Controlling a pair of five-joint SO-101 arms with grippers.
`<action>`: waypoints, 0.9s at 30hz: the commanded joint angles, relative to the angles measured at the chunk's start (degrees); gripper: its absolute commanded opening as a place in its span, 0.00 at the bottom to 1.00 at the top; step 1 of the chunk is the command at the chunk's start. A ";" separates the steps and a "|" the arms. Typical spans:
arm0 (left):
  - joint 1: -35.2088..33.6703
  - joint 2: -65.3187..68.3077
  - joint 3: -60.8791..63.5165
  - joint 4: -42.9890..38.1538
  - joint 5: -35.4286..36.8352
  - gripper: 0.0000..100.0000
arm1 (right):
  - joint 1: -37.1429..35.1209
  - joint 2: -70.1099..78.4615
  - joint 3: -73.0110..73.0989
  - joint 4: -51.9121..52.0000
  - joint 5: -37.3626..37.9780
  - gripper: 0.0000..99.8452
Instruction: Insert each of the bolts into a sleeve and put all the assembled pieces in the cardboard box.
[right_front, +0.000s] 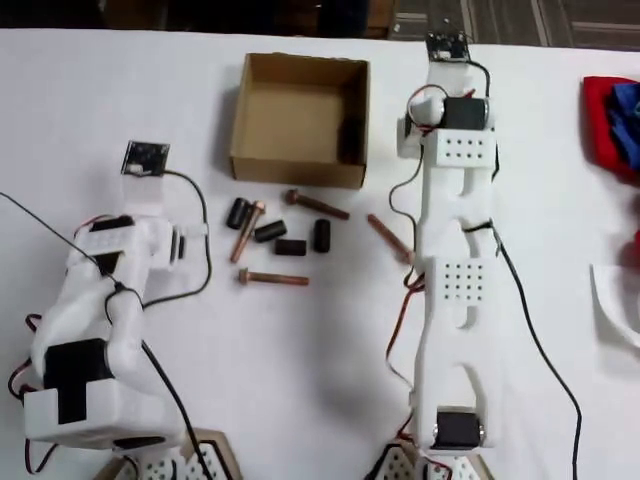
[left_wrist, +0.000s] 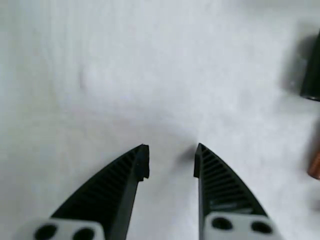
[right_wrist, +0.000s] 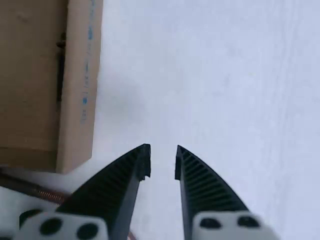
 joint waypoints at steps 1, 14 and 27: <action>-0.35 -0.18 -2.07 0.53 -0.44 0.17 | -2.33 -8.75 4.57 1.80 -1.85 0.08; -0.35 -0.18 -2.07 0.53 -0.26 0.17 | -20.88 -41.89 61.36 -3.21 -6.33 0.09; -0.35 -0.18 -2.07 0.53 -0.26 0.17 | -24.92 -41.89 75.25 -18.68 -7.74 0.13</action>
